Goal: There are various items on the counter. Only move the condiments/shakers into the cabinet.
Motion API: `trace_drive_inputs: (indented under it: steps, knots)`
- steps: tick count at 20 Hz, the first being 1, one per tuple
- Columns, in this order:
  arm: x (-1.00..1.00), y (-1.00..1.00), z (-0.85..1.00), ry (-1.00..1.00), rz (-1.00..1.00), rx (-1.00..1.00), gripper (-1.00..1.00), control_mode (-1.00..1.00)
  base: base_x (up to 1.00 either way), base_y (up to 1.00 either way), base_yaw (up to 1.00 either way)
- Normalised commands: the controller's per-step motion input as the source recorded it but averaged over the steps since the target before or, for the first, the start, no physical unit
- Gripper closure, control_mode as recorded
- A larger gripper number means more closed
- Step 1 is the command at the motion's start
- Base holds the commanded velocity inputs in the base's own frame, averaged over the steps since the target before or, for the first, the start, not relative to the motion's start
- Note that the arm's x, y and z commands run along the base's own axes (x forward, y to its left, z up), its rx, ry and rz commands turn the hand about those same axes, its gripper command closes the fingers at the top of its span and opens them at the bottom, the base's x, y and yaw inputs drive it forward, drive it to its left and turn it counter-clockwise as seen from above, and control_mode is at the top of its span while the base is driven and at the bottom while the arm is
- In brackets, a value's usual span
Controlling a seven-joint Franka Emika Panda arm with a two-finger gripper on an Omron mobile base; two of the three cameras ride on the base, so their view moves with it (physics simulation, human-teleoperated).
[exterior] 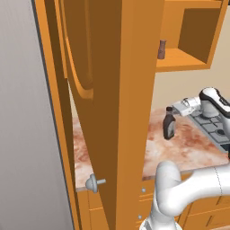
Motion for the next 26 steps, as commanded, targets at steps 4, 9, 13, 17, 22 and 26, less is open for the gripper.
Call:
trace_drive_inputs:
  steps: [4, 9, 13, 17, 22, 26]
  knots:
    - [-0.66, 0.0, 0.35, -0.1, -0.06, 0.01, 1.0, -1.0, 0.0, 0.0, 0.0]
    - [-1.0, 0.07, 0.95, -0.24, -0.26, 0.03, 1.0, -1.0, 0.0, 0.0, 0.0]
    - [-1.0, 0.09, 1.0, -0.29, -0.43, 0.02, 1.0, -1.0, 0.0, 0.0, 0.0]
    - [-1.0, 0.57, 1.0, -0.34, -0.6, 0.01, 1.0, -1.0, 0.0, 0.0, 0.0]
    - [-0.79, 0.93, 1.0, -0.29, -0.54, 0.0, 1.0, -1.0, 0.0, 0.0, 0.0]
    - [-0.58, 1.0, 1.0, -0.2, -0.5, 0.04, 1.0, -1.0, 0.0, 0.0, 0.0]
